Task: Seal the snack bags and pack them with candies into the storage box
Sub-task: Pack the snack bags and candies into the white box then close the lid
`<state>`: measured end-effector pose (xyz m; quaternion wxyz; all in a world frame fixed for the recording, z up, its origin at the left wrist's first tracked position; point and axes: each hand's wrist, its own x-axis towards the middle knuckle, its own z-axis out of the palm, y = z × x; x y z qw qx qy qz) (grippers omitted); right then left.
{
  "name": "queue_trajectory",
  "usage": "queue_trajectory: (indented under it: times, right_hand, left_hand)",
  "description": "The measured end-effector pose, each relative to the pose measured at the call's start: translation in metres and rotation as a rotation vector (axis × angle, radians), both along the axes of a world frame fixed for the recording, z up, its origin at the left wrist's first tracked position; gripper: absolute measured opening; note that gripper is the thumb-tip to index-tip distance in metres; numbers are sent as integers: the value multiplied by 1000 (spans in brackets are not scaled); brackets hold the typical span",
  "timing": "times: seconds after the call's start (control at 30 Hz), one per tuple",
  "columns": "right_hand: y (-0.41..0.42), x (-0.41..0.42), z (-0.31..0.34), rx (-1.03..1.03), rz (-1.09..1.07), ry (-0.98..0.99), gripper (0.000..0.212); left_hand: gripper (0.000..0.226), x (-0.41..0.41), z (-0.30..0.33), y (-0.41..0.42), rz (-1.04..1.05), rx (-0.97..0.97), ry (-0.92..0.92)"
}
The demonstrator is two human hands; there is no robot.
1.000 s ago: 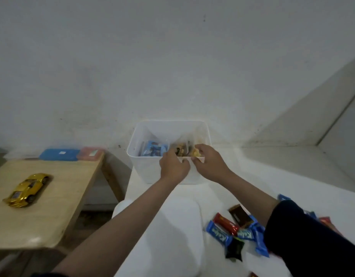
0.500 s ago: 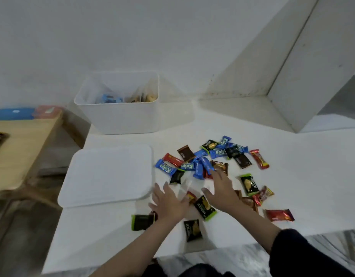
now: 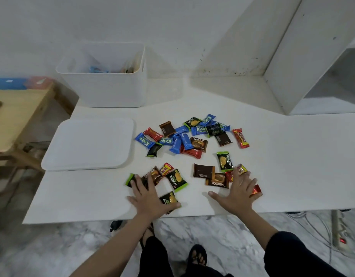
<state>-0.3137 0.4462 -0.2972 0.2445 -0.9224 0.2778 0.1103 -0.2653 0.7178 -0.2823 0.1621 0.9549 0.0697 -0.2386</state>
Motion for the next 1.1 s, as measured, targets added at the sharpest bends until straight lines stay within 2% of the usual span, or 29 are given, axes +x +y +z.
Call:
queue_trajectory:
  times: [0.07,0.33,0.53,0.67,0.77,0.87,1.0,1.1]
  right_hand:
    - [3,14,-1,0,33,1,133]
    - [-2,104,5,8,40,-28,138]
    - [-36,178,10,-66,65,33,145]
    - [-51,216,9,-52,154,84,144]
    - [-56,230,6,-49,259,117,134]
    - [-57,230,3,-52,315,70,119]
    - [-51,223,6,-44,344,-82,89]
    - [-48,220,10,-43,369,-129,66]
  left_hand:
    - [154,3,-2,-18,-43,-23,-19]
    - [152,72,-1,-55,33,-13,-135]
    - [152,149,-6,-58,-62,32,-207]
    - [136,178,-15,-69,-157,23,-182]
    - [115,187,-20,-76,-168,28,-203]
    - [86,188,-19,-83,-107,-5,-317]
    - [66,187,-12,-100,-109,17,-477]
    - [41,185,-7,-111,-74,-44,-511]
